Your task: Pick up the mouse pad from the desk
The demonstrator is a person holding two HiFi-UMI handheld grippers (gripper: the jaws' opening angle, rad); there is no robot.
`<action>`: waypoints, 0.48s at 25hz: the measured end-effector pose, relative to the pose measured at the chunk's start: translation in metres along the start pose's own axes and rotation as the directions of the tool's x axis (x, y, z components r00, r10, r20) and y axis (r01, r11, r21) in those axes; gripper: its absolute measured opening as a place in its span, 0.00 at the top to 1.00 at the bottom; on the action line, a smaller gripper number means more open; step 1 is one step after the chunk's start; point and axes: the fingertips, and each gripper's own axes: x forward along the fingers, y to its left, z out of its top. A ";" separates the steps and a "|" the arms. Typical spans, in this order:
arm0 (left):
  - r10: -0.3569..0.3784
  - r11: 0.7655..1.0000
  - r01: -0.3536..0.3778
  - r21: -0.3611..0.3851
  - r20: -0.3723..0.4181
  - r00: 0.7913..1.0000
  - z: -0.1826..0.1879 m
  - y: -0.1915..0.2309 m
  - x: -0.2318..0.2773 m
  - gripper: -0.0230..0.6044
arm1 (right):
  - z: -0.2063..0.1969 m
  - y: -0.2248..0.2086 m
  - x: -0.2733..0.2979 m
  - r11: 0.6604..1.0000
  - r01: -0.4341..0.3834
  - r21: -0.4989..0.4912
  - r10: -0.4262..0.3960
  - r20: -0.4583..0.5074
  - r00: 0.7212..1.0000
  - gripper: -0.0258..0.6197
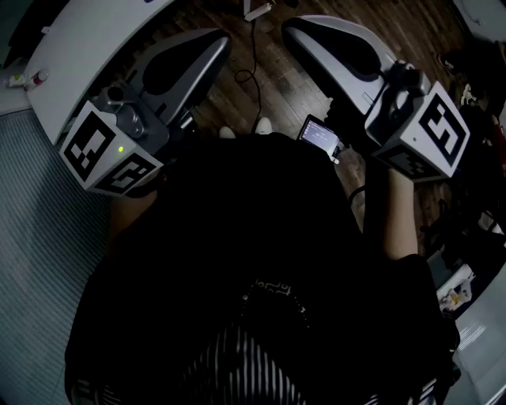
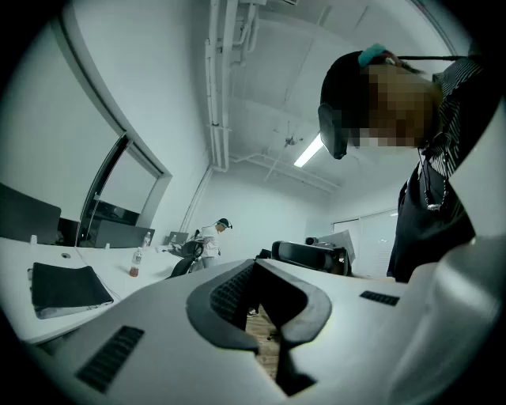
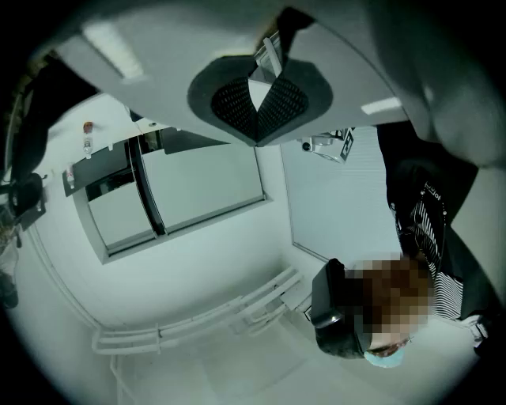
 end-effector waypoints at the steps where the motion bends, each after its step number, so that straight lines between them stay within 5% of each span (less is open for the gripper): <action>1: 0.004 1.000 -0.004 0.001 0.000 1.000 0.000 0.000 0.000 0.95 | 0.000 0.000 0.000 1.000 0.000 -0.001 0.000 -0.002 1.000 0.96; 12: 0.031 0.999 -0.031 0.016 0.005 1.000 0.001 -0.001 -0.005 0.95 | 0.000 0.004 0.001 1.000 -0.021 -0.008 0.021 -0.005 1.000 0.96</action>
